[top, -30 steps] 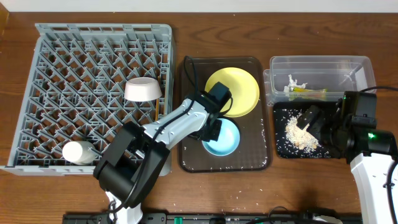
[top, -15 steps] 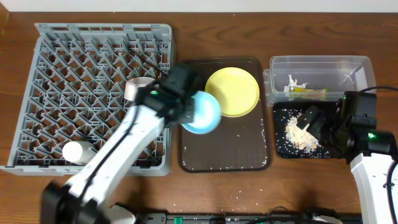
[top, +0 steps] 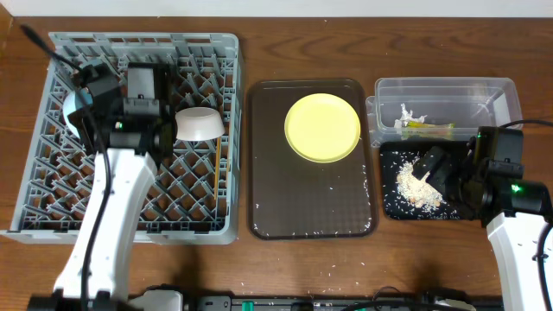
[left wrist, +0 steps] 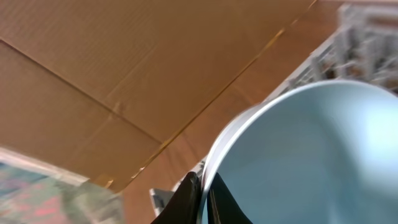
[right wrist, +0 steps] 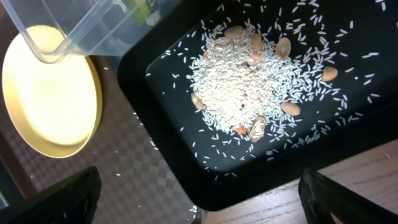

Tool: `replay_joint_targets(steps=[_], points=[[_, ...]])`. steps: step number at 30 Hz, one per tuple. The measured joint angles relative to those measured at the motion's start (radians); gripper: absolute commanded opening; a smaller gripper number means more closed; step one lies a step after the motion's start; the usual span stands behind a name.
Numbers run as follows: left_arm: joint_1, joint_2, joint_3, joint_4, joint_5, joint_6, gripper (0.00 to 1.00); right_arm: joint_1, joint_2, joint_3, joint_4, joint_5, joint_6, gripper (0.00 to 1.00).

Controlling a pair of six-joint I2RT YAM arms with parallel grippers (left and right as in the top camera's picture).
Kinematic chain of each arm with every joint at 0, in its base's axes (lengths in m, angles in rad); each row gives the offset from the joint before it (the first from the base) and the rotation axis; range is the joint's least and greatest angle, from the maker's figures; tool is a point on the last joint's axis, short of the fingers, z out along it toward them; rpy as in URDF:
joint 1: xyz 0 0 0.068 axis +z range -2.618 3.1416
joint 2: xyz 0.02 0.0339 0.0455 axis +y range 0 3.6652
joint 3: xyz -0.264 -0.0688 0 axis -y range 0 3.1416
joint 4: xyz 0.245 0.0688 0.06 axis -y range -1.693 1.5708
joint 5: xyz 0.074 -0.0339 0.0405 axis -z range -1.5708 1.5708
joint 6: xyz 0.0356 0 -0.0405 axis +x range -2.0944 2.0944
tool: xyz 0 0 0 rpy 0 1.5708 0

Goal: Sort waste into correct bins and load items into the dishwasher
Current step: 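Carry the blue bowl left and set it in the dish rack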

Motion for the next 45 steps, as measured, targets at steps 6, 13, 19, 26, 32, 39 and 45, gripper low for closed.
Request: replay_joint_targets(steps=[6, 13, 19, 26, 32, 39, 45], points=[[0.038, 0.182, 0.000, 0.017, -0.029, 0.018, 0.07, 0.000, 0.000, 0.000, 0.000, 0.000, 0.000, 0.99], [0.038, 0.320, 0.000, 0.047, -0.092, 0.031, 0.07, 0.000, 0.000, 0.000, 0.000, 0.000, 0.000, 0.99], [0.037, 0.350, 0.000, 0.047, -0.109, 0.032, 0.08, 0.000, 0.000, 0.000, 0.014, 0.000, -0.004, 0.99], [0.037, 0.351, 0.000, 0.048, -0.174, 0.035, 0.07, 0.000, 0.000, 0.000, 0.021, 0.000, -0.014, 0.99], [0.037, 0.351, 0.000, 0.048, -0.177, 0.035, 0.07, 0.000, 0.000, 0.000, 0.027, 0.000, -0.015, 0.99], [-0.005, 0.351, 0.000, 0.047, -0.142, 0.035, 0.08, 0.000, 0.000, 0.000, 0.031, 0.000, -0.015, 0.99], [-0.049, 0.351, 0.000, 0.045, -0.126, 0.036, 0.09, 0.000, 0.000, 0.000, 0.031, 0.000, -0.016, 0.99]])
